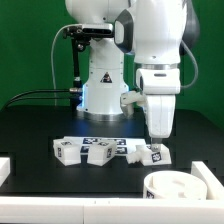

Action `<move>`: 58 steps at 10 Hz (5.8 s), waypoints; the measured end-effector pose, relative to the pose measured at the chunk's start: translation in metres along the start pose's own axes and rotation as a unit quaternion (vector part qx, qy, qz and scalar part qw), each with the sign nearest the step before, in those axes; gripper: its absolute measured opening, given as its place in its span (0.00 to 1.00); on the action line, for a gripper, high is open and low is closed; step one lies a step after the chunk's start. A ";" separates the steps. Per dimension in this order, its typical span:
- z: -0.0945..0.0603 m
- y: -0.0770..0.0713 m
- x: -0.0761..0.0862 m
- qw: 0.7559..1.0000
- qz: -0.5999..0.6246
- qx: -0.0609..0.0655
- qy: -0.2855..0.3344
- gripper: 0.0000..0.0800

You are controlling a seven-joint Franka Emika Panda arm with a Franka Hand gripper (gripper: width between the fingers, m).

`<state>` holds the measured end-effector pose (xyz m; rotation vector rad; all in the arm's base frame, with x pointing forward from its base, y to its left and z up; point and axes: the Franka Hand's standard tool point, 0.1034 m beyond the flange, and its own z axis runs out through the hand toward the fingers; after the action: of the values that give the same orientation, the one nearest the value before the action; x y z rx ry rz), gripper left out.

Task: Assemble stool

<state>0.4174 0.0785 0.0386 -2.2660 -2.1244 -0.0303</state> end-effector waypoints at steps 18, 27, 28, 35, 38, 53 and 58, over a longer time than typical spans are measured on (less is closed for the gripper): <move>0.020 -0.001 0.015 0.934 0.357 0.010 0.024 0.41; 0.032 -0.026 0.022 0.628 0.777 0.018 0.037 0.41; 0.032 -0.026 0.023 0.624 0.781 0.018 0.037 0.41; 0.007 -0.016 0.033 0.593 0.793 0.126 -0.050 0.81; 0.008 -0.021 0.032 0.587 0.779 0.195 -0.105 0.81; 0.028 -0.009 0.015 0.471 0.725 0.431 -0.260 0.81; 0.030 -0.010 0.015 0.468 0.725 0.431 -0.263 0.42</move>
Offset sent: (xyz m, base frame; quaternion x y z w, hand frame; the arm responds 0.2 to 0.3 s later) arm -0.0073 0.0041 -0.0246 -0.0004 0.0301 0.0040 0.9995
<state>0.4082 0.0953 0.0098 -2.3915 0.5753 1.4206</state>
